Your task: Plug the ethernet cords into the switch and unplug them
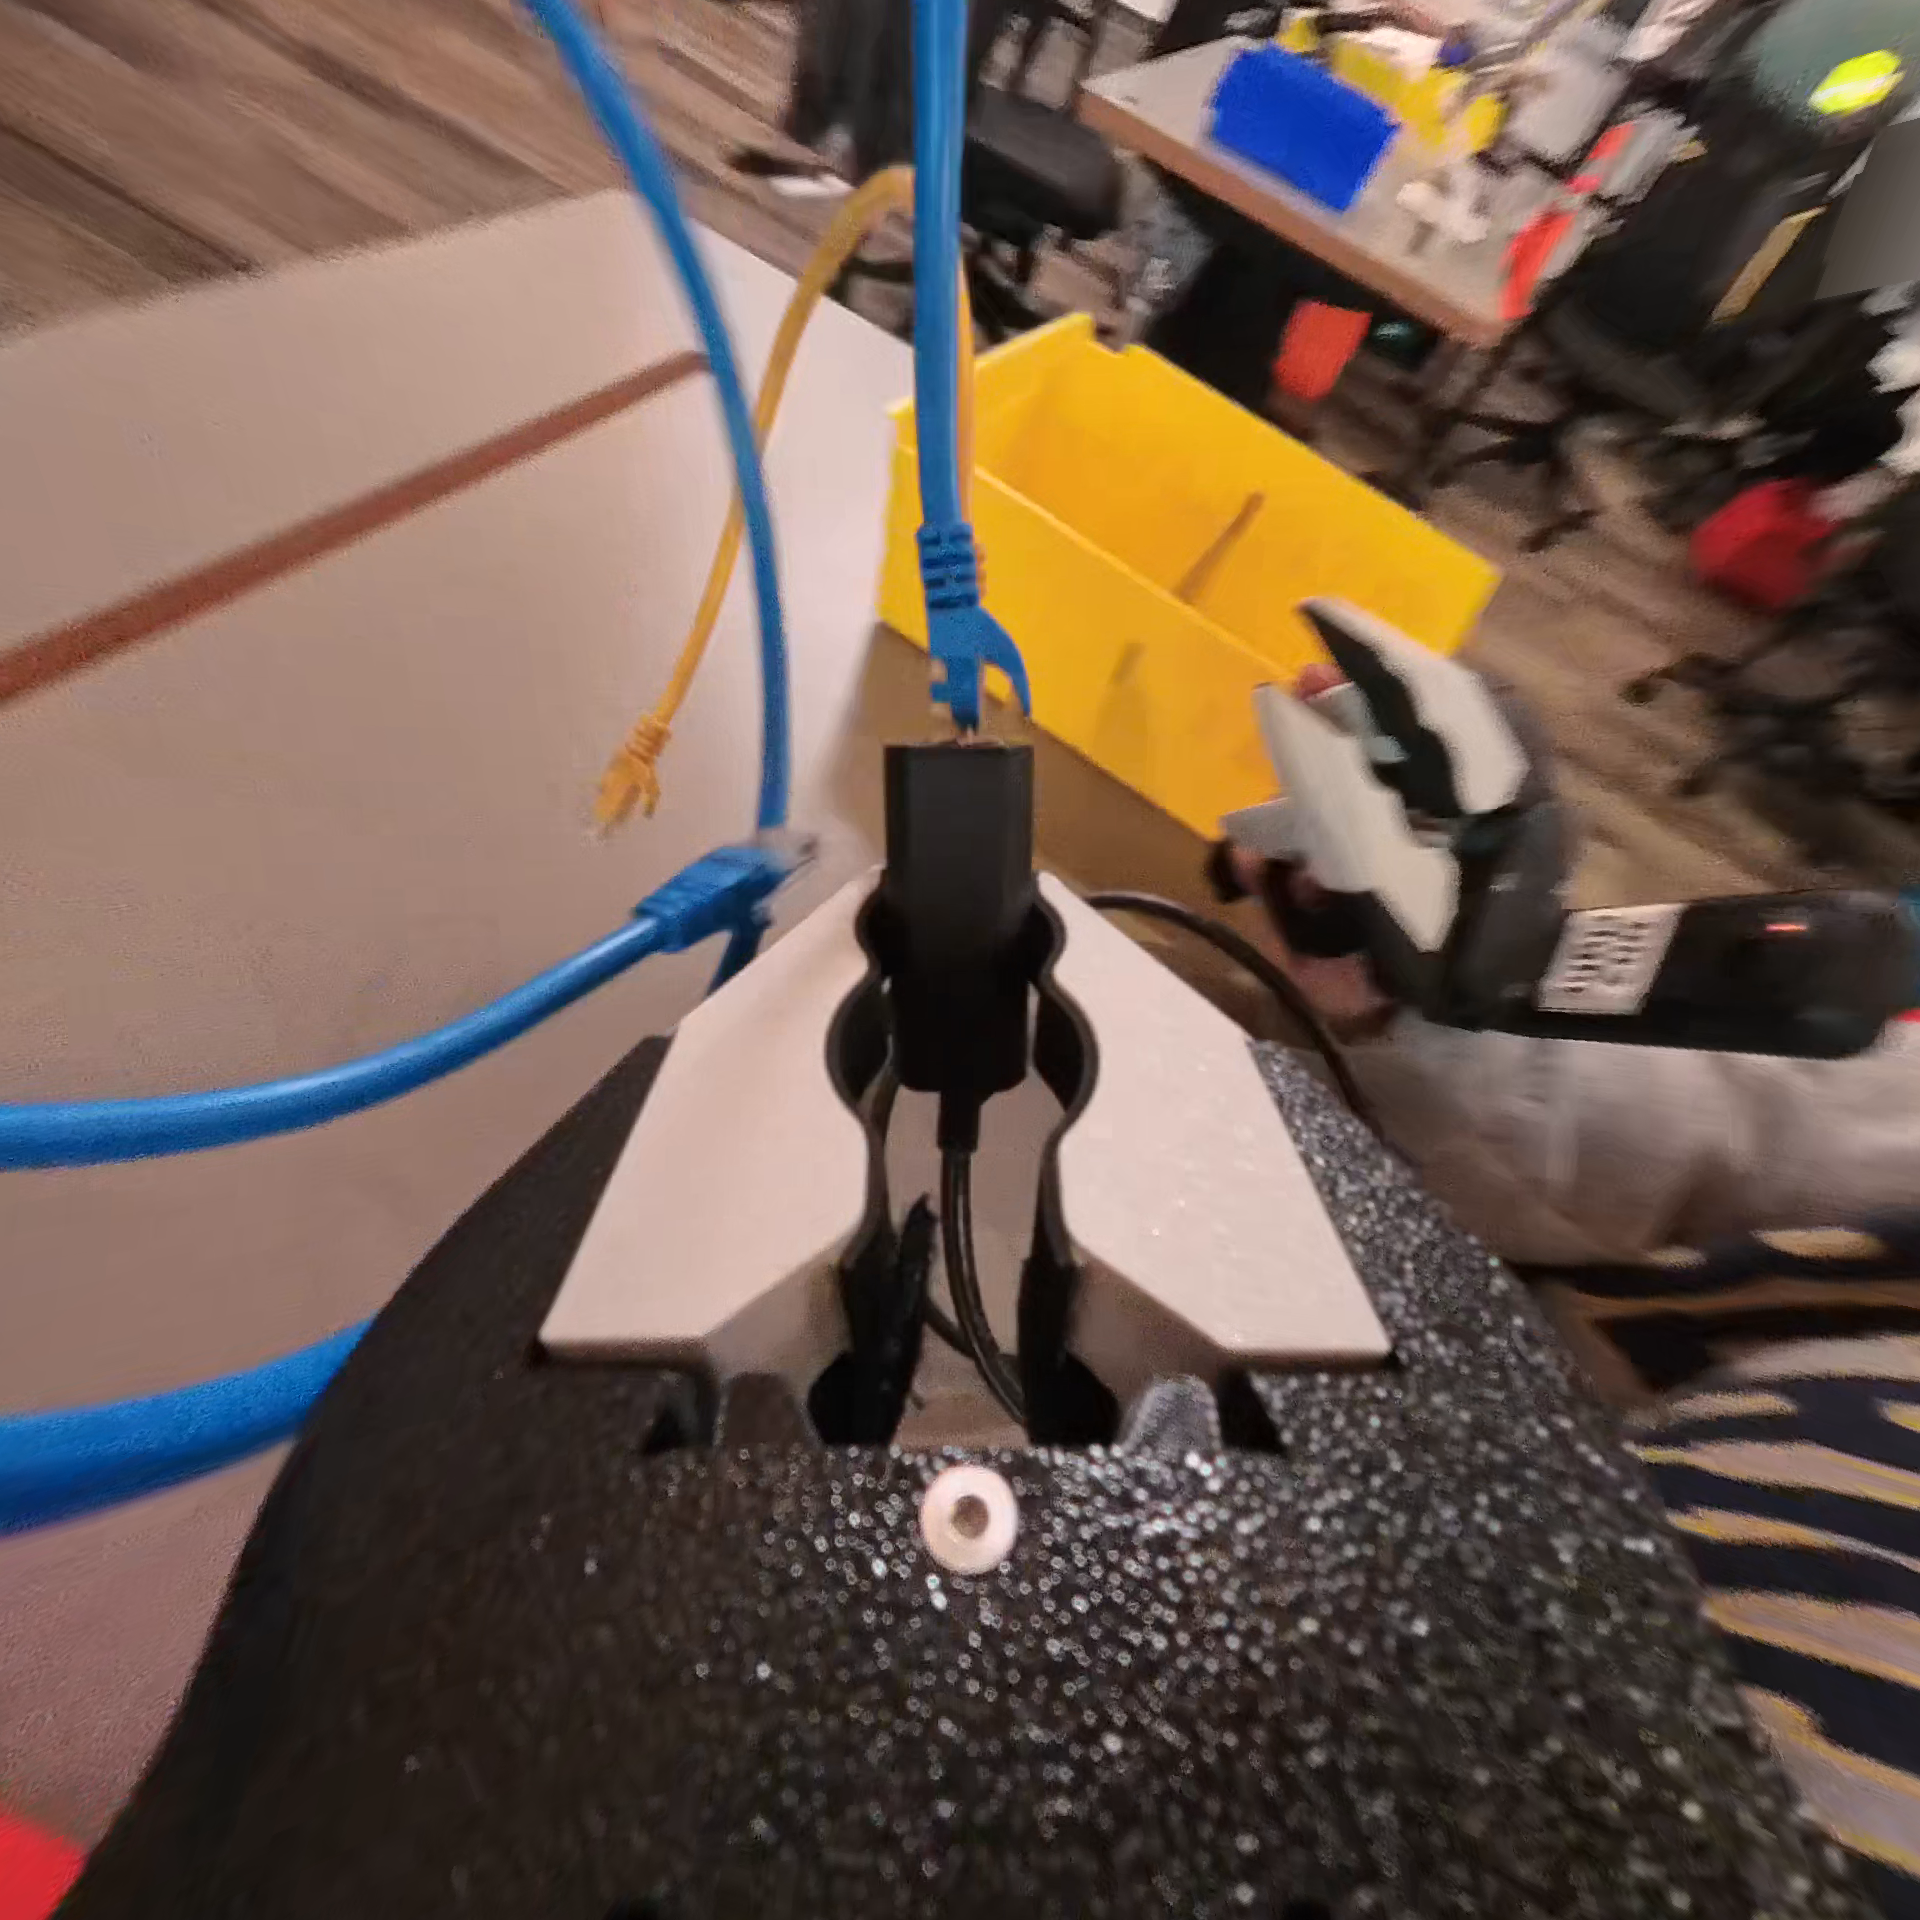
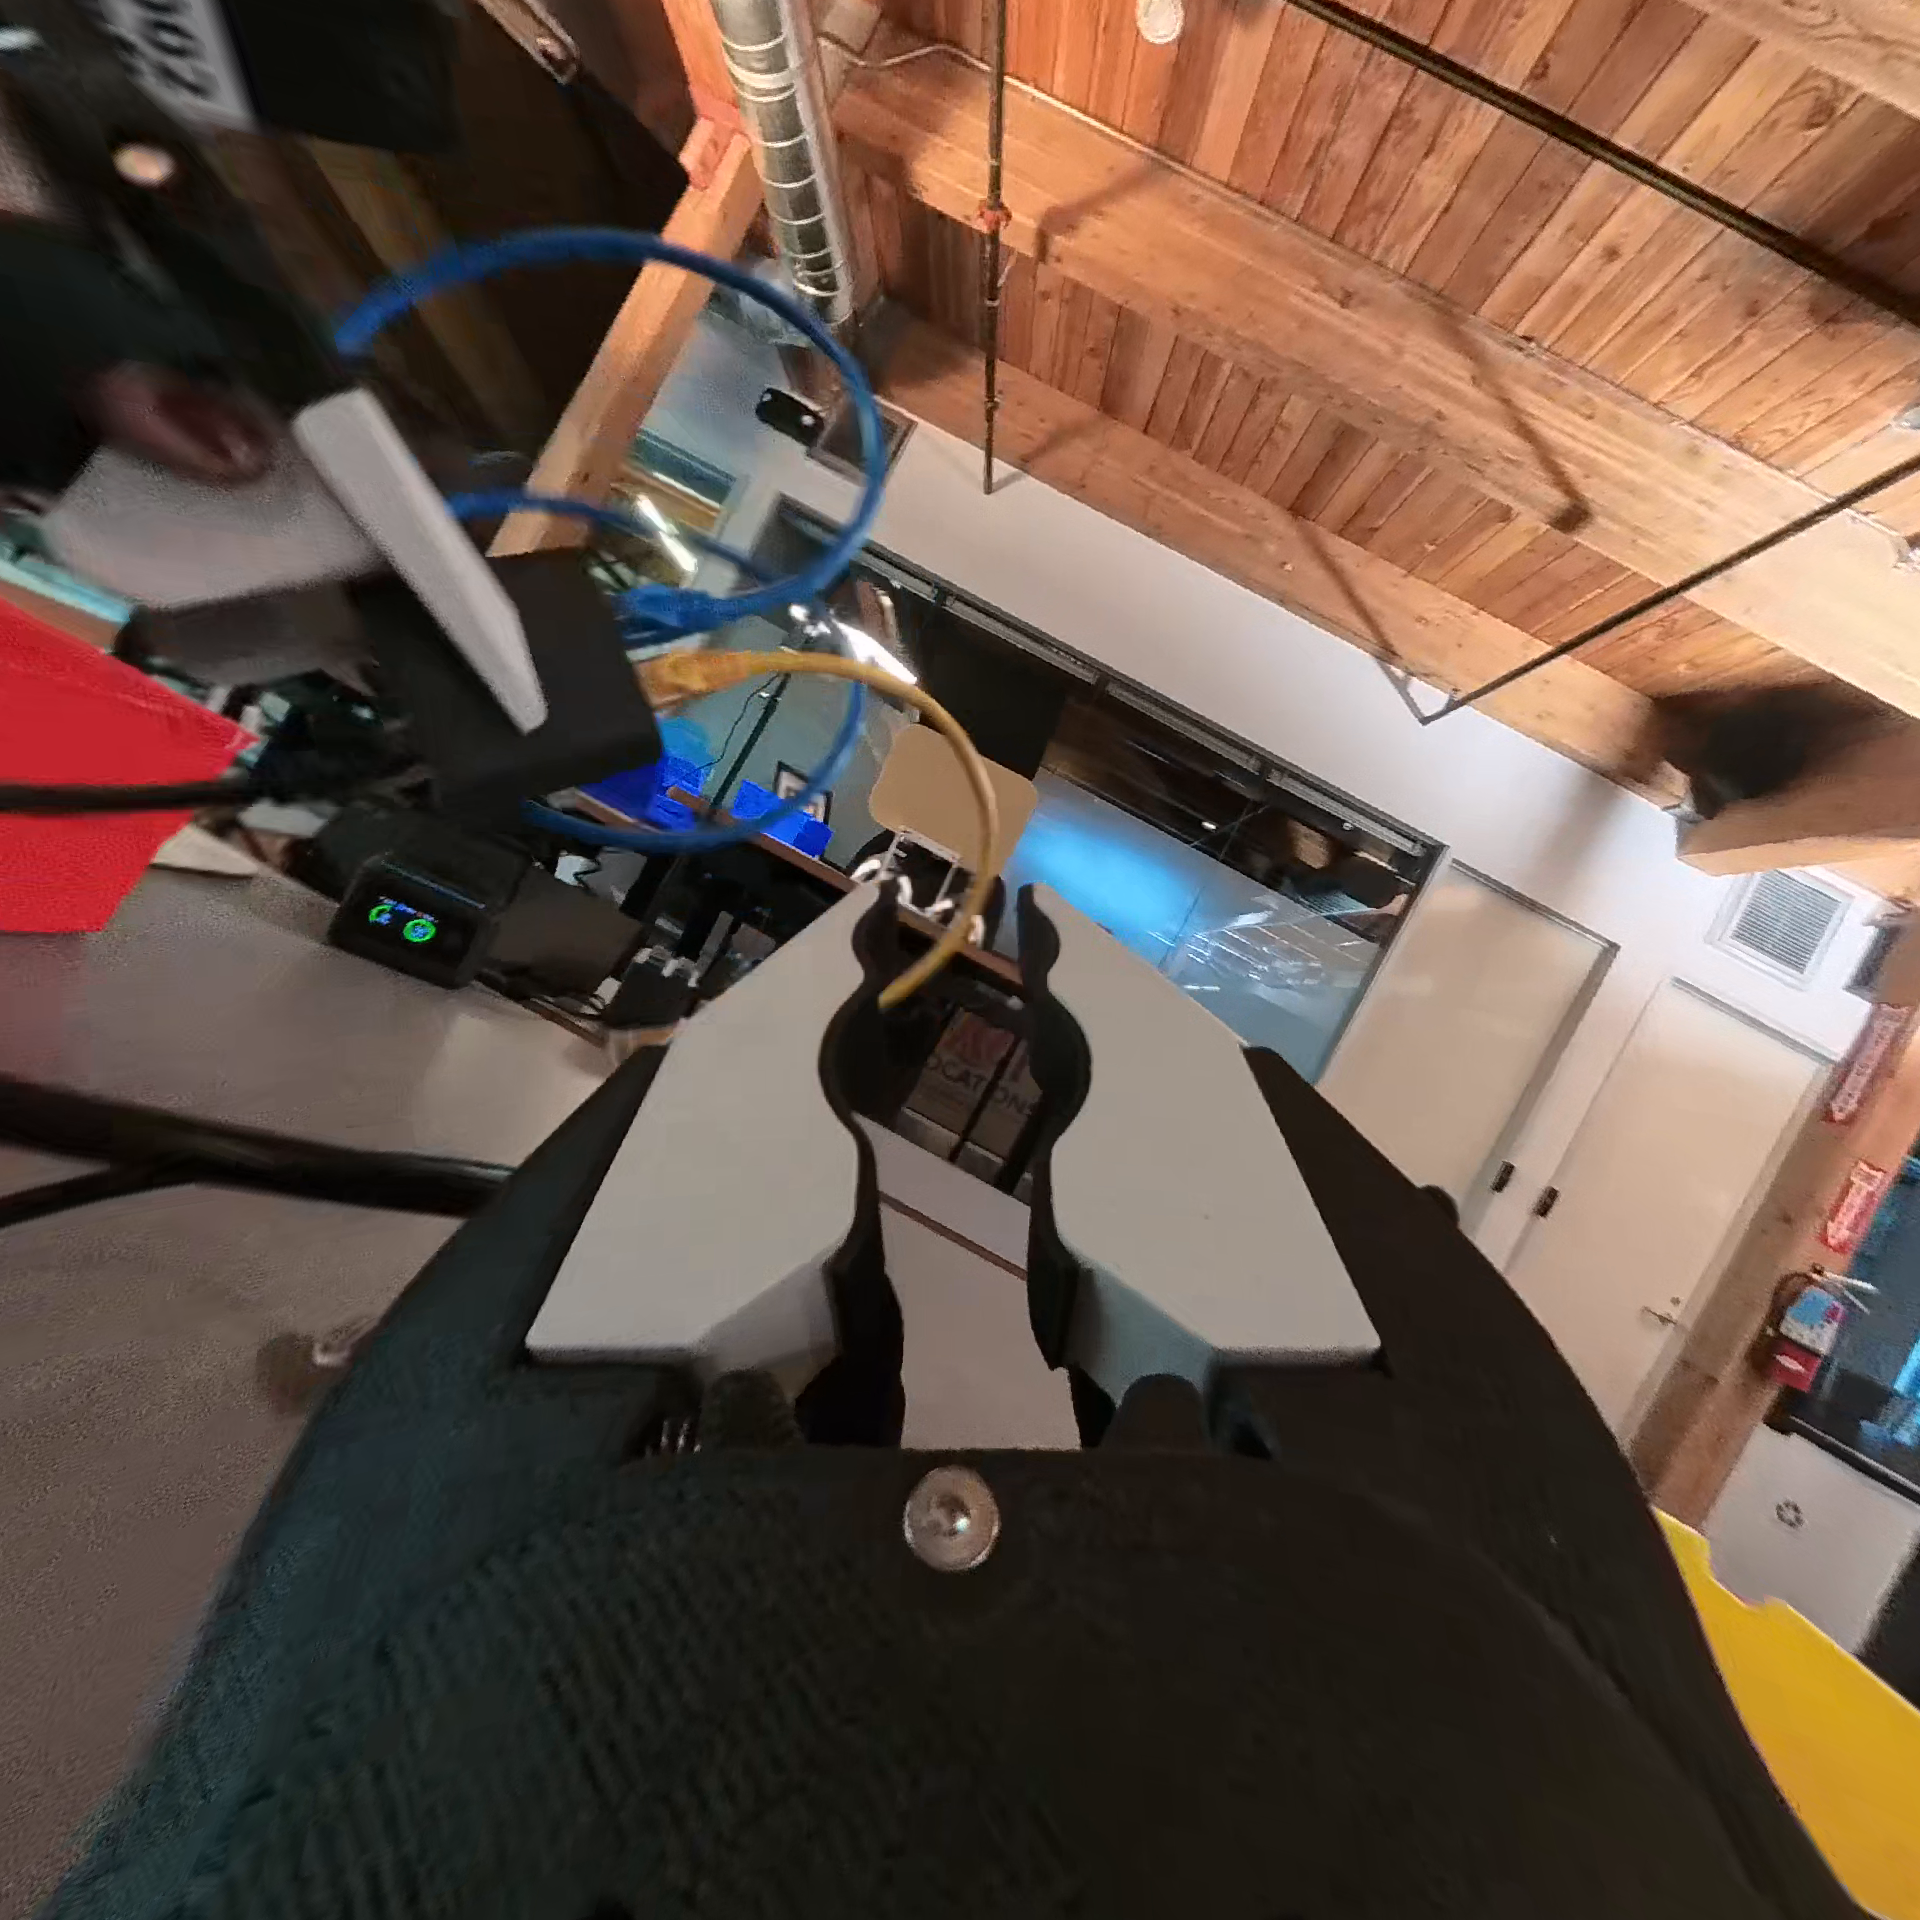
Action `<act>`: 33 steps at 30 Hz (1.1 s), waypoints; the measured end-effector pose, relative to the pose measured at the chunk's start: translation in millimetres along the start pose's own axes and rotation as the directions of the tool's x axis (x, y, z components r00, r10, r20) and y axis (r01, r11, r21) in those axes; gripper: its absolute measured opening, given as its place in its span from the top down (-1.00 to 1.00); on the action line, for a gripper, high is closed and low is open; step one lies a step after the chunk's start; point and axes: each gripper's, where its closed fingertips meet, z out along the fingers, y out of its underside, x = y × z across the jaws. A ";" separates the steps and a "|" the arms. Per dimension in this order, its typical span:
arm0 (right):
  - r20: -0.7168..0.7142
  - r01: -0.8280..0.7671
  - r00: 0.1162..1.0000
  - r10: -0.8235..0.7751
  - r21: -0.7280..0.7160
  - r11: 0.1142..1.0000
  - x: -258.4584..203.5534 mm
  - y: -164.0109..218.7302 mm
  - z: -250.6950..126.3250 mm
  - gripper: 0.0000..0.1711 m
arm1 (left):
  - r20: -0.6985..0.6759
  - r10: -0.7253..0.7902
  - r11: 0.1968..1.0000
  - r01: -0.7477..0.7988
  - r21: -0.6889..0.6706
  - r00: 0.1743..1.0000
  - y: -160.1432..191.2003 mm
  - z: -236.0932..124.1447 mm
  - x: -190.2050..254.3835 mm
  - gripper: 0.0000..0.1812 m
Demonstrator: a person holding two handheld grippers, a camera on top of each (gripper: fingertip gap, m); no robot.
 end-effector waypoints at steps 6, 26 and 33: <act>0.170 0.044 0.984 -0.048 0.024 0.999 -32.0 -0.3 0.8 0.61 | -0.281 -0.300 0.940 0.231 -0.252 0.912 16.9 10.3 5.2 0.77; 0.352 0.659 0.691 -0.631 0.053 0.751 -105.8 48.3 8.6 0.74 | -0.295 -0.700 0.648 0.406 -0.644 0.651 63.8 35.2 15.9 0.64; 0.462 0.523 0.789 -0.405 -0.157 0.838 -103.0 72.2 10.7 0.76 | -0.191 -0.528 0.848 0.524 -0.078 0.827 -27.5 16.4 -29.0 -0.20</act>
